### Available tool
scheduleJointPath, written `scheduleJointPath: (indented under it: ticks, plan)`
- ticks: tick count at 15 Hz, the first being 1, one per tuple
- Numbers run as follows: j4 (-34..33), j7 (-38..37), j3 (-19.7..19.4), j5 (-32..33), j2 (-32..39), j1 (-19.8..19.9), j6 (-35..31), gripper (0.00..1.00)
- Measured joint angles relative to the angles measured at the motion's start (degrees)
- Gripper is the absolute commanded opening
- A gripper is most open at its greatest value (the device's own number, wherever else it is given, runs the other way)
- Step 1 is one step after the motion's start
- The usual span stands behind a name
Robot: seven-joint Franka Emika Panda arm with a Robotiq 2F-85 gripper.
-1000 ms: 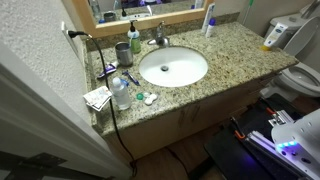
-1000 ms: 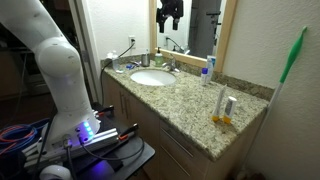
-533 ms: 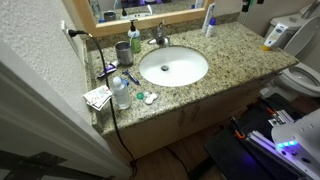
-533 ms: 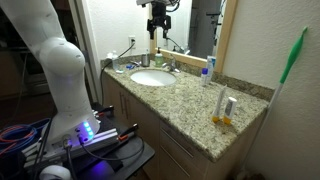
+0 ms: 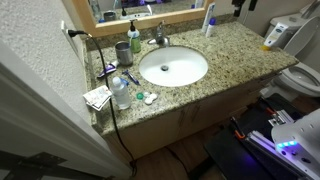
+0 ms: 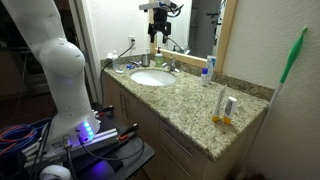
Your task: Close the tap faucet.
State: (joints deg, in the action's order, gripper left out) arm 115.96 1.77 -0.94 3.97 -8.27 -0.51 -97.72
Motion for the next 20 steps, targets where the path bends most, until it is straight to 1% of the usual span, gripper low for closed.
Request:
scheduleJointPath:
  ticks: [3, 5, 8, 12, 14, 17, 20]
  plan:
    - [-2.14, -1.48, 0.78, -6.91, 5.82, -0.91, -9.56, 1.0]
    - [-5.46, -2.3, 1.43, -10.04, 9.5, -1.52, -13.23, 1.0]
    - [-9.92, -2.7, 2.08, -11.48, 12.63, -1.96, -13.36, 1.0]
    - [-10.64, -2.79, 2.11, -11.19, 13.17, -2.02, -13.26, 1.0]
    - [-11.3, -2.75, 2.49, -11.43, 14.64, -2.27, -13.29, 1.0]
    - [-15.1, -2.97, 3.8, -12.39, 19.46, -2.98, -15.61, 1.0]
    - [-21.47, -4.96, 4.26, -12.32, 25.4, -3.88, -17.19, 1.0]
